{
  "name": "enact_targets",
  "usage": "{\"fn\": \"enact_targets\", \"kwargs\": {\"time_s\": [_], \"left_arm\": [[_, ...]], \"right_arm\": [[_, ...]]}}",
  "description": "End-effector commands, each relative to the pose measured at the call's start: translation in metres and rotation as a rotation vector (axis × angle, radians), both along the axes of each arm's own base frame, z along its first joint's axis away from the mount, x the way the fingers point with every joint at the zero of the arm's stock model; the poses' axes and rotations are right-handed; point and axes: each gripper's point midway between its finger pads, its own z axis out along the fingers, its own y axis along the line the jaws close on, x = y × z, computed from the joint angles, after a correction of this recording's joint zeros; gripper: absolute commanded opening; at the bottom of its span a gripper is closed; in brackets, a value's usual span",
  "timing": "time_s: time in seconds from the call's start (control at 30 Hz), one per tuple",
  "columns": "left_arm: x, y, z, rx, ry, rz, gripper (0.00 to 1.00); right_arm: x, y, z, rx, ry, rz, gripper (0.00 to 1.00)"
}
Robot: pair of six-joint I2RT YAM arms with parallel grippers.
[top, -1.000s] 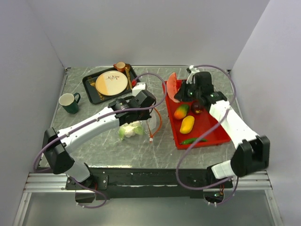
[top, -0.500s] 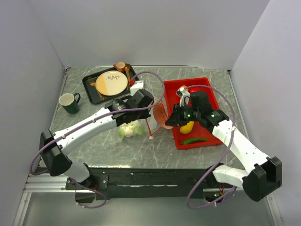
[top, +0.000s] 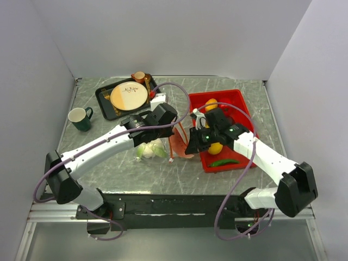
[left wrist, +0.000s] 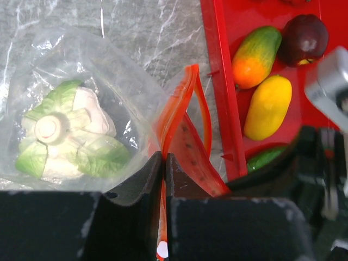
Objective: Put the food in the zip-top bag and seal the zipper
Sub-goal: Place the fake fruit in the zipper food storage bag.
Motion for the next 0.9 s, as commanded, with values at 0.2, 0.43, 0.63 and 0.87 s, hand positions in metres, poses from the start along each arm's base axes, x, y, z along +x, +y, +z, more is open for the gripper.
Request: {"fn": "enact_targets", "kwargs": {"time_s": [0.2,0.43,0.63,0.87], "left_arm": [[-0.004,-0.003,0.015,-0.075,-0.029,-0.028,0.11],[-0.005,-0.004,0.023,-0.095,-0.044,-0.038,0.11],[-0.004,-0.001,0.026,-0.082,-0.054,-0.031,0.11],[-0.004,-0.001,0.030,-0.085,-0.060,-0.036,0.11]], "right_arm": [[0.031,0.030,0.029,0.050,-0.070,0.018,0.11],[0.038,0.044,0.021,0.054,-0.006,0.016,0.17],[0.030,0.065,0.035,0.143,0.031,0.070,0.19],[0.050,0.071,0.036,0.117,-0.002,-0.001,0.26]]}}
